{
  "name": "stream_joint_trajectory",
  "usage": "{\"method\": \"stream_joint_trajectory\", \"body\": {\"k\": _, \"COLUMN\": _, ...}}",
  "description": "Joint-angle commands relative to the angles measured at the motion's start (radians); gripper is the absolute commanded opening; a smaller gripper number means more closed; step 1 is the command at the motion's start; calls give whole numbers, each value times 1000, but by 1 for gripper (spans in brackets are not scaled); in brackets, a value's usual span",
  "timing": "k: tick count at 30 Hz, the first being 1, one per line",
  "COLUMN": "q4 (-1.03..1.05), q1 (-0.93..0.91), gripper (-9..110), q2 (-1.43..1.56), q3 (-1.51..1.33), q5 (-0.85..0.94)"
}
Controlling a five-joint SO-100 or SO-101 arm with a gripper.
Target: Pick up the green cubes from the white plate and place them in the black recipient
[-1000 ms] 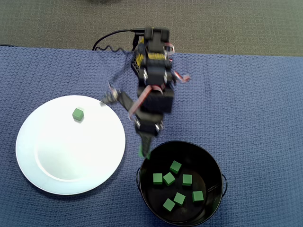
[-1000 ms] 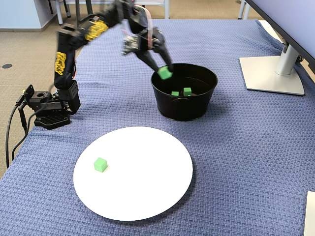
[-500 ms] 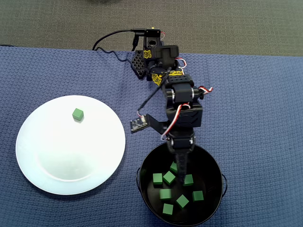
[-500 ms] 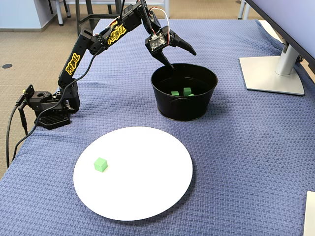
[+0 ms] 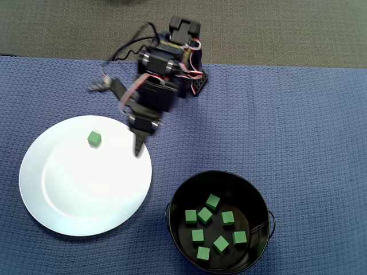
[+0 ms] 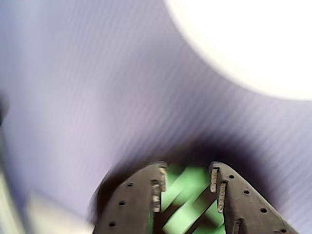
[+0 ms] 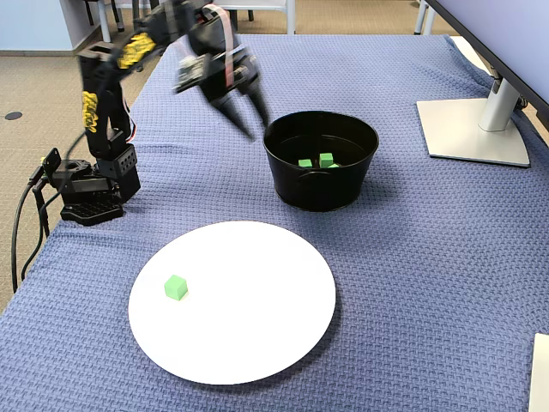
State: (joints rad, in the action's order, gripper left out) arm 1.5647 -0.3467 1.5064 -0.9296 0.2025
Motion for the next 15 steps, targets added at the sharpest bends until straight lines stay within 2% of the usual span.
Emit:
{"method": "stream_joint_trajectory", "body": {"k": 1, "q4": -114, "q1": -176, "gripper": 0, "q2": 150, "q3": -255, "q5": 140}}
{"method": "stream_joint_trajectory", "body": {"k": 7, "q4": -305, "q1": -319, "gripper": 0, "q2": 163, "q3": -535, "q5": 341}}
{"method": "stream_joint_trajectory", "body": {"k": 12, "q4": -445, "q1": -407, "gripper": 0, "q2": 117, "q3": -669, "q5": 396}}
{"method": "stream_joint_trajectory", "body": {"k": 14, "q4": -468, "q1": -428, "gripper": 8, "q2": 94, "q3": -695, "q5": 413}}
{"method": "stream_joint_trajectory", "body": {"k": 15, "q4": -480, "q1": -437, "gripper": 16, "q2": 83, "q3": -704, "q5": 420}}
